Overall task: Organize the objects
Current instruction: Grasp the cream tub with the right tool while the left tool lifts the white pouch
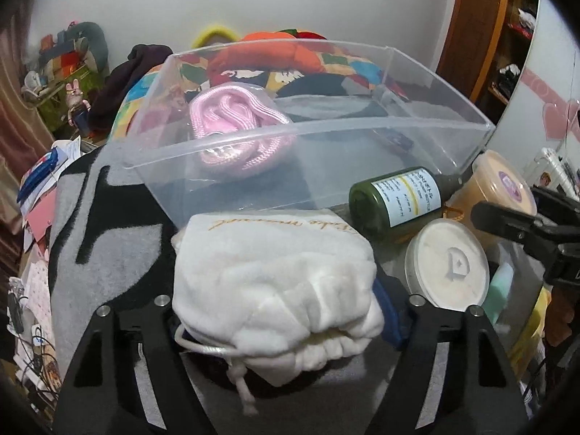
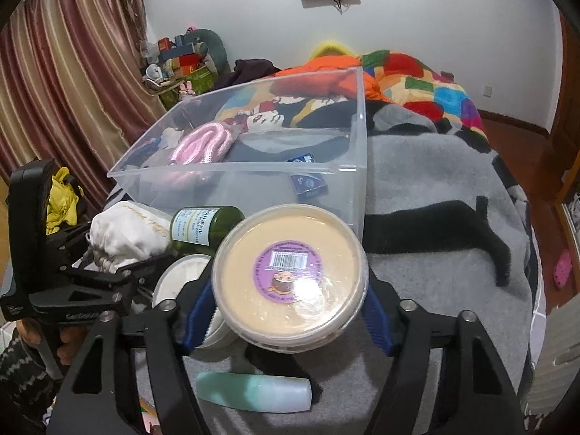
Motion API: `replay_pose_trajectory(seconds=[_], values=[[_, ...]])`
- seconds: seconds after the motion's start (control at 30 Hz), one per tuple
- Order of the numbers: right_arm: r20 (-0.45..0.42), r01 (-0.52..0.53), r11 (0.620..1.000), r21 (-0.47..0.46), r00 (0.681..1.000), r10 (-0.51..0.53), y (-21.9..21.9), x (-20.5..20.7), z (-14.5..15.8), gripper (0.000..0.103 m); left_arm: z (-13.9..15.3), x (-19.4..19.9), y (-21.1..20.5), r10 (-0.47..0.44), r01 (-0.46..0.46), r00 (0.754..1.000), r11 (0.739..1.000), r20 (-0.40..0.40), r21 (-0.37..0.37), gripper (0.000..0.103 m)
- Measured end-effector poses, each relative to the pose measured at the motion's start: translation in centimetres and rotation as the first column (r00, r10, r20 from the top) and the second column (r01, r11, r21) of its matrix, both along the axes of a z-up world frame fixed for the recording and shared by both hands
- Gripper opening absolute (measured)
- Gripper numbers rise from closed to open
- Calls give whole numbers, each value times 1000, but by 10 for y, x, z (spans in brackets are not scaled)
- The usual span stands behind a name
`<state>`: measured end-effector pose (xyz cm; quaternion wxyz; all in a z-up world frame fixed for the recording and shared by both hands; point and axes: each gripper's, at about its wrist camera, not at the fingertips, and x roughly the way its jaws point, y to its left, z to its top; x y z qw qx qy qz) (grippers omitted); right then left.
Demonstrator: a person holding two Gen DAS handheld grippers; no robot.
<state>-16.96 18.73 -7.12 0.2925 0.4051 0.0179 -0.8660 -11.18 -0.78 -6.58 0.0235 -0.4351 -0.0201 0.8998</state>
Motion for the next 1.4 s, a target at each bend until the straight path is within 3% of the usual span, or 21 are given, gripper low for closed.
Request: replay_pose_trajectory(seconds=[0.6,1.4], values=[[-12,69,997,-26,998,-70,26,5,10,64,36,29,-11,2,4,994,998,-108,60,69],[-127,84,983,-163,986,-106,34,8,65,64,93,32,-28,43,-20,963,996,-265,86,69]])
